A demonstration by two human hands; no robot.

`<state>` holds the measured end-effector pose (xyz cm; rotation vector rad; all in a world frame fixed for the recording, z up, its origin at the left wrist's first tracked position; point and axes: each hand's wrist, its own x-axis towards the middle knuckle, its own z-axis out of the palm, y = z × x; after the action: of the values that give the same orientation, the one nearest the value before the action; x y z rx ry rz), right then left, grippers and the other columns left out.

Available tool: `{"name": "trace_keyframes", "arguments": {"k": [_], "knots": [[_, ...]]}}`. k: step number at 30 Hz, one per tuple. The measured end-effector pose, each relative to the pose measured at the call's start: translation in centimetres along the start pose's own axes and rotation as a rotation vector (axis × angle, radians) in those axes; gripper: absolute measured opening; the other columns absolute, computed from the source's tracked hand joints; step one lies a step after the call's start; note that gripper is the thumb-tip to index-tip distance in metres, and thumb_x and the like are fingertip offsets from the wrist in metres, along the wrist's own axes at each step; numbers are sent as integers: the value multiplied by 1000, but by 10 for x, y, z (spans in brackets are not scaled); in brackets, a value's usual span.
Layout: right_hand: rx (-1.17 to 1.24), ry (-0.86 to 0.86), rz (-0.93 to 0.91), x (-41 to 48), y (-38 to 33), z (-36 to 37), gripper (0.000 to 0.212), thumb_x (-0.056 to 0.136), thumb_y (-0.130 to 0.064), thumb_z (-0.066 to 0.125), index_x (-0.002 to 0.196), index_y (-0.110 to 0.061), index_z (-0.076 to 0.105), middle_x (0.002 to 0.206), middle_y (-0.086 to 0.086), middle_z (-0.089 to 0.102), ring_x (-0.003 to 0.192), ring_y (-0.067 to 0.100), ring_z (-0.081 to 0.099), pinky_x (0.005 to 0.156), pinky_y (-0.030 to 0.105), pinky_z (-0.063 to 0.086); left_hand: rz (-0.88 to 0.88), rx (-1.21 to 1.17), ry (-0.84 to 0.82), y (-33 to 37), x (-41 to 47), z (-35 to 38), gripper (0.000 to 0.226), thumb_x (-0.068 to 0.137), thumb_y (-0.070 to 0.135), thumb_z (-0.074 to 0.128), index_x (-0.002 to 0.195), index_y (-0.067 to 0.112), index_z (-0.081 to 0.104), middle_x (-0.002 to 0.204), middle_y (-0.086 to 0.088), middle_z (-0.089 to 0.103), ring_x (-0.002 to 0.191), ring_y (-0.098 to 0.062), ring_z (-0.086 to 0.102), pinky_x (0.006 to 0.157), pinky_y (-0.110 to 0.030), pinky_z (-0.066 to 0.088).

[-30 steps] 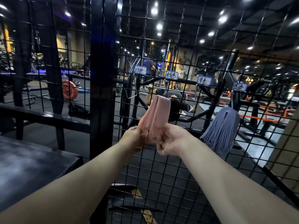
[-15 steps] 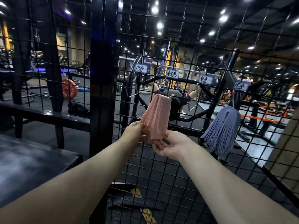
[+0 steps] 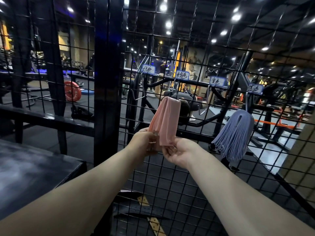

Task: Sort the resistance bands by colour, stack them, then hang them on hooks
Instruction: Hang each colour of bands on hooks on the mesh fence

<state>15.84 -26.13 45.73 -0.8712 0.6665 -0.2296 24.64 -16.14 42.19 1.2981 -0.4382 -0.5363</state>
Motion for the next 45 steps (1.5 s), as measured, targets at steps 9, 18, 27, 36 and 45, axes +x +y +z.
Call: {"name": "trace_keyframes", "arguments": {"k": [9,18,27,36,45], "knots": [[-25,40,-57,11,3,0,10,99,-8,54,92,-11,60,82,8,64,71,16,58,58,29,47,29,-79,78,0,3,3,33,87,-2,54,114,15,63,98,-6,72,83,-22,66,69,-35,50],[-48,47,-36,14,2,-3,13,99,2,49,98,-4,60,90,13,64,78,19,60,61,29,50,13,-162,109,-4,8,3,27,90,-2,55,110,14,64,75,1,72,72,-21,65,76,-41,55],[-127,120,-22,22,6,-11,26,97,3,35,105,-4,59,85,11,62,68,20,60,51,31,52,44,-130,94,-2,7,4,21,92,-6,51,99,9,64,84,-8,69,74,-24,64,74,-40,55],[-83,84,20,15,8,-4,16,99,-8,44,95,-8,60,91,11,55,90,20,54,86,43,50,54,-89,72,-7,9,0,15,91,-2,60,102,8,66,101,-18,69,92,-34,64,89,-53,54],[-69,72,60,5,2,-5,12,92,-18,56,85,-8,58,80,3,60,80,18,58,80,38,46,85,-88,32,-9,7,-4,36,84,-1,72,117,1,60,103,-19,70,85,-30,71,69,-42,61]]}}
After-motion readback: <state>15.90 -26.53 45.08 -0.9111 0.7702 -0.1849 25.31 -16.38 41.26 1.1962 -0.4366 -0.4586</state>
